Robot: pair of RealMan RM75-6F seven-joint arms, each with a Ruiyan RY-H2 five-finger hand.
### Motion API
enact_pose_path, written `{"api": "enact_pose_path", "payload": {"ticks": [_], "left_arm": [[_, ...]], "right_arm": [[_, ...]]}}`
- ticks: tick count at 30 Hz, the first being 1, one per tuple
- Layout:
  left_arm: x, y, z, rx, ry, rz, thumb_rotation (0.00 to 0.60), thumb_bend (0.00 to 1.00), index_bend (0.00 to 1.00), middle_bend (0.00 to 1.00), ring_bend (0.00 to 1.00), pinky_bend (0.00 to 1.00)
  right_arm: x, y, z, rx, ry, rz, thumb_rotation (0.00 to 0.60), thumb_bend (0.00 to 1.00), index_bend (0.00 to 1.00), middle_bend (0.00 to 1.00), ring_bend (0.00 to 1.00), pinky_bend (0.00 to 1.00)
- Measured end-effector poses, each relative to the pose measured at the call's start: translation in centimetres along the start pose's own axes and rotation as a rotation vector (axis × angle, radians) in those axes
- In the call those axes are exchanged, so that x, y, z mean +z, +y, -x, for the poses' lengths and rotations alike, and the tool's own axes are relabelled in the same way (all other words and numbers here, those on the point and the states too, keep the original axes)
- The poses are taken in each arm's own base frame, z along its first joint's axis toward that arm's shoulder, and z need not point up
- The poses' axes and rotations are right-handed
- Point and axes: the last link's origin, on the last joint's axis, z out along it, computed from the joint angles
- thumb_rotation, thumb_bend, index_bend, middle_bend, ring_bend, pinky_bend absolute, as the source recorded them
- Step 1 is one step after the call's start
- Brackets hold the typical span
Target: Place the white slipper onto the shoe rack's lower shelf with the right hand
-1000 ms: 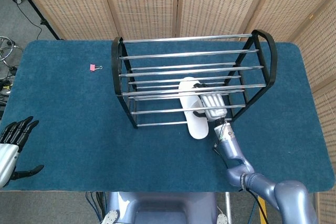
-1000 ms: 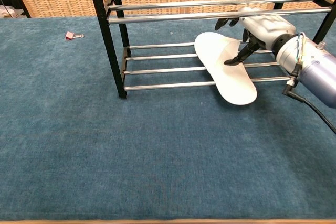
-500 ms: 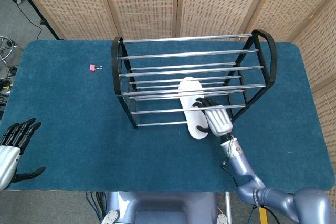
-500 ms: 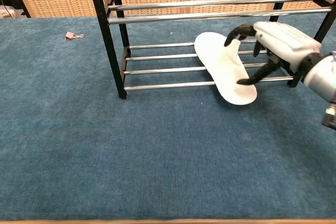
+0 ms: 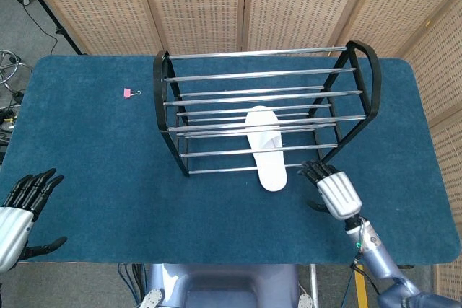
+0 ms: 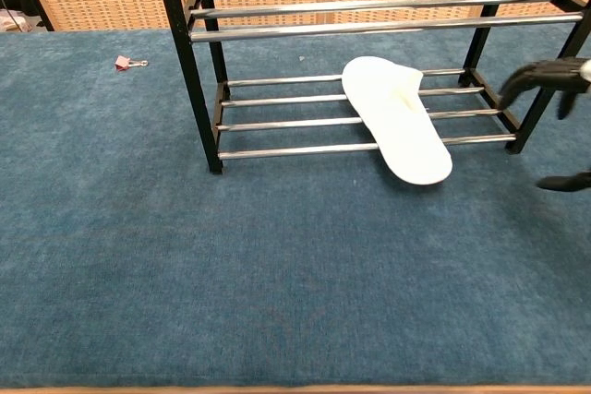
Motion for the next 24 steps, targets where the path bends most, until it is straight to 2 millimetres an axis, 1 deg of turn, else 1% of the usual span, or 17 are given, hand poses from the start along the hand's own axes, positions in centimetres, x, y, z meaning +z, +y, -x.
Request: {"api": "enact_pose_path", "payload": {"ticks": [3, 5, 7, 8, 10, 12, 16, 20, 24], "left_arm": [[-0.1, 0.0, -0.1, -0.002, 0.006, 0.001, 0.600, 0.03, 0.00, 0.00, 0.00, 0.00], [-0.2, 0.0, -0.2, -0.001, 0.013, -0.002, 0.600, 0.03, 0.00, 0.00, 0.00, 0.00], [-0.2, -0.1, -0.3, 0.006, 0.020, -0.007, 0.600, 0.03, 0.00, 0.00, 0.00, 0.00], [-0.3, -0.1, -0.3, 0.009, 0.021, -0.009, 0.600, 0.03, 0.00, 0.00, 0.00, 0.00], [-0.3, -0.2, -0.2, 0.017, 0.021, -0.014, 0.600, 0.03, 0.00, 0.00, 0.00, 0.00], [-0.3, -0.2, -0.2, 0.022, 0.017, -0.019, 0.600, 0.03, 0.00, 0.00, 0.00, 0.00], [-0.3, -0.2, 0.2, 0.047, -0.010, -0.030, 0.600, 0.03, 0.00, 0.00, 0.00, 0.00], [0.0, 0.1, 0.5, 0.054, -0.016, -0.020, 0.600, 0.03, 0.00, 0.00, 0.00, 0.00], [0.1, 0.2, 0.7, 0.058, -0.017, -0.009, 0.600, 0.03, 0.00, 0.00, 0.00, 0.00]], "right_arm": [[-2.0, 1.0, -0.7, -0.023, -0.011, -0.006, 0.600, 0.07, 0.30, 0.25, 0.23, 0.41], [-3.3, 2.0, -1.2, -0.049, -0.014, -0.004, 0.600, 0.06, 0.27, 0.22, 0.22, 0.37], [-4.6, 2.9, -1.7, -0.071, -0.021, 0.012, 0.600, 0.02, 0.20, 0.15, 0.17, 0.28], [-5.6, 3.5, -2.0, -0.082, -0.027, 0.029, 0.600, 0.01, 0.17, 0.12, 0.14, 0.25], [-6.9, 4.5, -2.5, -0.097, -0.033, 0.066, 0.600, 0.00, 0.07, 0.03, 0.05, 0.16], [-8.2, 5.6, -3.2, -0.123, -0.036, 0.119, 0.600, 0.00, 0.01, 0.00, 0.01, 0.10], [-10.3, 7.3, -4.4, -0.112, -0.038, 0.258, 0.600, 0.00, 0.00, 0.00, 0.00, 0.01], [-11.9, 8.1, -6.4, -0.021, 0.014, 0.378, 0.600, 0.00, 0.00, 0.00, 0.00, 0.00], [-12.3, 7.9, -8.0, 0.021, 0.087, 0.423, 0.600, 0.00, 0.00, 0.00, 0.00, 0.00]]}}
